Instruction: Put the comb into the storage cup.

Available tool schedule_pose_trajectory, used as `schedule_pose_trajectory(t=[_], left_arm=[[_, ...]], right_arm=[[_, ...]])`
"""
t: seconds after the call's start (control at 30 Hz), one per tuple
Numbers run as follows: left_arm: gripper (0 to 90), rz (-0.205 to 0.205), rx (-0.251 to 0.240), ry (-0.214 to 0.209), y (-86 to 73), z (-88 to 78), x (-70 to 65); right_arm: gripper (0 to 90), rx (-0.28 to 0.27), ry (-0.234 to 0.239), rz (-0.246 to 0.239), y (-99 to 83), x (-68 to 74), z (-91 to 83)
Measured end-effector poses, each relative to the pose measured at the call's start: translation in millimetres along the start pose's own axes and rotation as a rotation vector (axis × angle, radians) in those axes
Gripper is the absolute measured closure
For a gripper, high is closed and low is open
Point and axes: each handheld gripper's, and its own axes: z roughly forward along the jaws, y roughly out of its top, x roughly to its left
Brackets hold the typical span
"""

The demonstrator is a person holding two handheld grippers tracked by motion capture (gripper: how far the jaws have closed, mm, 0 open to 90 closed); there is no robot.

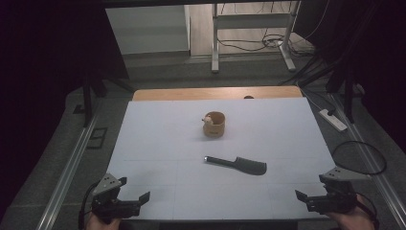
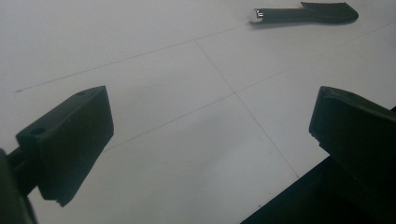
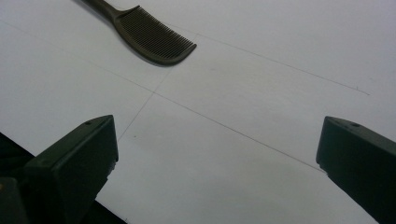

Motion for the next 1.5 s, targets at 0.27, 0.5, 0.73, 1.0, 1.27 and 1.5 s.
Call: schedule_pose_trajectory(t=[0.27, 0.5, 0.73, 1.0, 1.27, 1.5], left_arm=[[0.5, -0.001, -0.005, -0.003, -0.4, -0.5, 0.6], [0.5, -0.001, -0.002, -0.001, 0.0, -0.1, 0.3], [0.2, -0.008, -0.007, -0.005, -0.5, -0.6, 1.3], [0.2, -0.009, -0.010, -0.007, -0.6, -0.8, 1.4], [0.1, -0.010, -0.011, -0.011, -0.7, -0.9, 1.8], [0.0, -0.016, -0.015, -0.016, -0.9, -1.2, 2.5]], right_arm=[[0.0, 0.007, 0.030, -0.021, 4.0, 2.9, 3.5], [0.0, 0.021, 0.081, -0.045, 11.4, 5.0, 10.2], [0.0, 0.012, 0.096, -0.055, 17.5, 8.8, 15.9], [0.0, 0.010, 0.116, -0.063, 24.4, 11.4, 20.6], [0.0, 0.020, 0.177, -0.064, 34.5, 18.7, 30.0], [0.0, 0.027, 0.186, -0.112, 41.5, 21.9, 40.8]])
